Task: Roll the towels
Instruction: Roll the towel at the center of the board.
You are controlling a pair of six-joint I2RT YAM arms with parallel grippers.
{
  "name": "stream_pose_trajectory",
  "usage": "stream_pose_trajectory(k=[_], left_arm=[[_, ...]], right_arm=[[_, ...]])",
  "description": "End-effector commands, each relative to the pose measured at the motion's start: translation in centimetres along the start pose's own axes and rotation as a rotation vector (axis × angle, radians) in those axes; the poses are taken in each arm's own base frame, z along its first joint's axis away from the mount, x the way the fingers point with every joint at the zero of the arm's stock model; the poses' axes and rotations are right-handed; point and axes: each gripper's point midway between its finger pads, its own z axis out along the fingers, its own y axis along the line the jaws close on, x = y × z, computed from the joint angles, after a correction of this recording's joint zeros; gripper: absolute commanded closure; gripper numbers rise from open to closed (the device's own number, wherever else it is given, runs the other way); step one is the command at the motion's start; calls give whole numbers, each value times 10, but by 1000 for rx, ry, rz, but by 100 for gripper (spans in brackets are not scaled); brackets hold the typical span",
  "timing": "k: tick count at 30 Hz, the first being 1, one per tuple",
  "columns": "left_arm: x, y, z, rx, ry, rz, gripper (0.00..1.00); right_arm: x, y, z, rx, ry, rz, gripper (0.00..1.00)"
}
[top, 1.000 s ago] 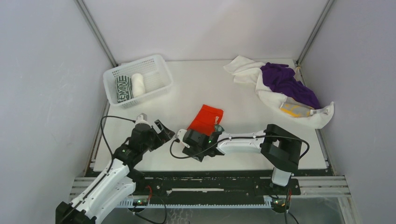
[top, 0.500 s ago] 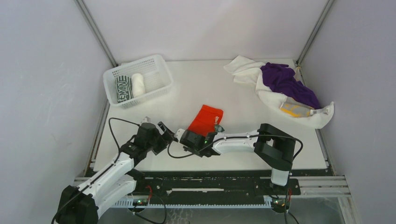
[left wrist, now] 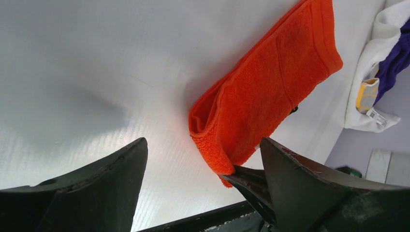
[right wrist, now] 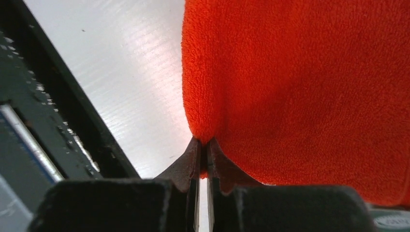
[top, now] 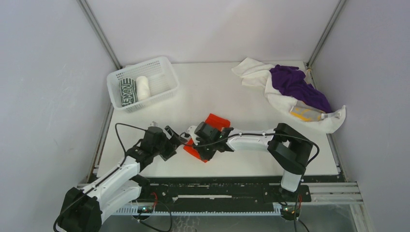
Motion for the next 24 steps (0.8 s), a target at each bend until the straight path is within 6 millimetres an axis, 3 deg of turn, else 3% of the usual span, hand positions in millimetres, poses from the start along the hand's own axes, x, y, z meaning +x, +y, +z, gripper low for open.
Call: stream_pose_trajectory(k=[1, 11, 18, 24], left_arm=[[5, -8, 0, 34, 18, -34, 11], [19, -15, 6, 37, 64, -33, 16], [22, -34, 19, 37, 94, -9, 22], [20, -36, 27, 8, 90, -12, 26]], right_arm=[[-26, 21, -16, -253, -111, 147, 100], [-24, 4, -16, -503, -170, 431, 100], [-18, -1, -10, -530, -150, 467, 100], [-16, -2, -7, -520, -145, 467, 100]])
